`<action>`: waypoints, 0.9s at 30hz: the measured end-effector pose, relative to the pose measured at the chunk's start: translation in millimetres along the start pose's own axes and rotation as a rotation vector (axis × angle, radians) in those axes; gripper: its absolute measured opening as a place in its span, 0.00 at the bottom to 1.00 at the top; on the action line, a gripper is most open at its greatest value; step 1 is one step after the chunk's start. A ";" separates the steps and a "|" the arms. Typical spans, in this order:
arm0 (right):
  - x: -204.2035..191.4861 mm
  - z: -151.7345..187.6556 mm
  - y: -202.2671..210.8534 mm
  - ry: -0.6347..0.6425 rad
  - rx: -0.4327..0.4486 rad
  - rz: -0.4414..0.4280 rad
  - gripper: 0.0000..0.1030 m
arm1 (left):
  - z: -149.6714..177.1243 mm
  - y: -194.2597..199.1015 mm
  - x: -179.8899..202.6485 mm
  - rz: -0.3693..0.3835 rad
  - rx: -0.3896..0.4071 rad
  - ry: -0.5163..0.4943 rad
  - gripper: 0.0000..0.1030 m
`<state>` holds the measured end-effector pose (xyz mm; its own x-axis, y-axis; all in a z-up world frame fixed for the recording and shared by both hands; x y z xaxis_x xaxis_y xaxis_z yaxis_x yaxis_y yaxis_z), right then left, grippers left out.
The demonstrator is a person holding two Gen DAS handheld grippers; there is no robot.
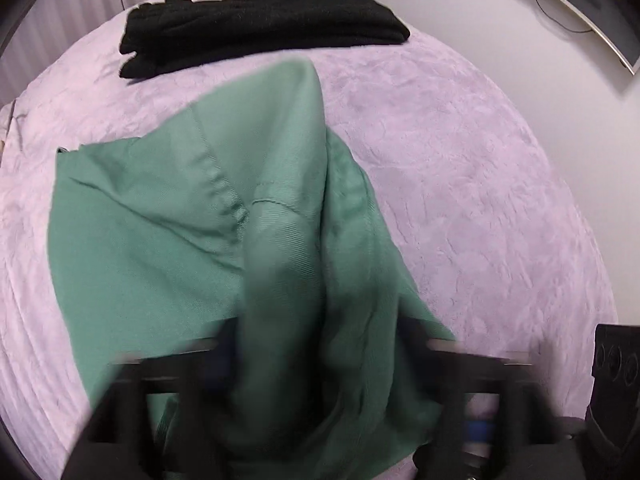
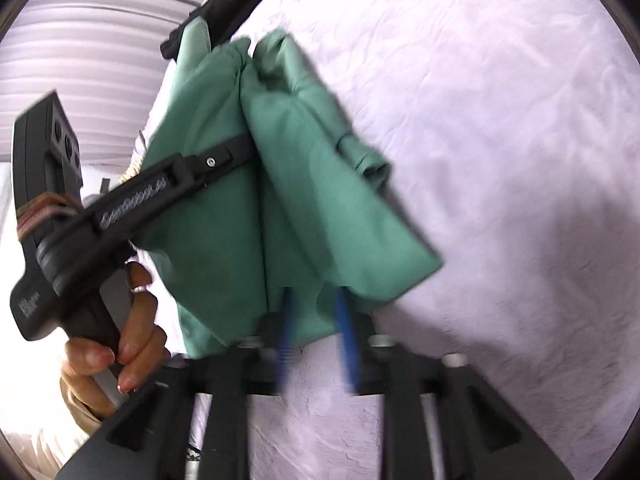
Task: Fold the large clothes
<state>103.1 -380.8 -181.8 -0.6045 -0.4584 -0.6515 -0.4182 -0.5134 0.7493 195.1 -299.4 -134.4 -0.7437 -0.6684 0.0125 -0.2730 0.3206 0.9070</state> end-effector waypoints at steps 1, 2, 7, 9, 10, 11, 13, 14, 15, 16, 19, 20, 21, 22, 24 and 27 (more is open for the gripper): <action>1.5 -1.9 5.2 0.000 0.007 -0.010 0.61 | -0.7 5.4 -3.8 -0.014 0.038 0.003 1.00; 2.0 -6.7 10.2 0.004 0.016 -0.014 0.63 | -3.4 12.6 -5.6 -0.010 0.052 0.001 1.00; -4.2 -21.7 25.6 0.010 0.042 -0.023 0.67 | -1.6 36.5 -20.9 -0.057 0.086 0.036 1.00; -6.3 -23.4 31.7 0.014 0.069 -0.051 0.88 | 7.0 49.6 -37.1 -0.085 0.100 0.070 1.00; -10.0 -25.7 35.1 0.021 0.084 -0.084 0.92 | 9.7 52.6 -47.7 -0.097 0.100 0.092 1.00; -17.2 -29.6 35.3 0.029 0.088 -0.114 0.98 | 13.5 55.1 -56.9 -0.112 0.095 0.112 1.00; -36.9 -35.9 28.6 0.056 0.085 -0.148 1.00 | 25.9 61.0 -73.3 -0.145 0.086 0.157 1.00; -44.3 -37.6 24.7 0.075 0.081 -0.146 1.00 | 34.1 63.1 -82.5 -0.159 0.080 0.180 1.00; -53.2 -40.6 22.1 0.101 0.075 -0.132 1.00 | 42.9 64.3 -91.2 -0.172 0.071 0.204 1.00; -54.6 -37.8 29.3 0.122 0.069 -0.121 1.00 | 50.3 62.9 -97.7 -0.185 0.058 0.224 1.00; -77.6 -45.5 22.6 0.196 0.061 -0.014 1.00 | 72.7 54.9 -119.8 -0.216 0.006 0.298 1.00; -83.9 -47.1 24.1 0.228 0.074 0.013 1.00 | 78.2 51.8 -124.8 -0.218 -0.004 0.319 1.00; -94.6 -49.2 25.5 0.259 0.081 0.010 1.00 | 84.1 49.9 -130.0 -0.221 -0.013 0.337 1.00; -106.7 -50.6 25.9 0.282 0.071 -0.014 1.00 | 89.3 47.9 -134.2 -0.226 -0.022 0.350 1.00; -128.7 -50.6 19.5 0.317 0.026 -0.038 1.00 | 98.2 44.8 -138.6 -0.228 -0.039 0.365 1.00; -148.7 -34.4 1.8 0.384 -0.097 -0.004 1.00 | 104.1 44.9 -140.1 -0.207 -0.040 0.383 1.00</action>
<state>215.6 -338.5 -87.6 -0.2977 -0.6846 -0.6654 -0.3430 -0.5737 0.7438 223.5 -121.5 -139.3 -0.3937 -0.9190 -0.0228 -0.3626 0.1325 0.9225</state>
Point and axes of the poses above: each gripper's, at about its wrist camera, not at the fingertips, and y roughly against the way its jaws point, x to its right, z to its underside, the point moved 4 cm from there along -y, roughly the way its jaws point, and after that the axes turned 13 degrees about -y, right-handed, at the moved point
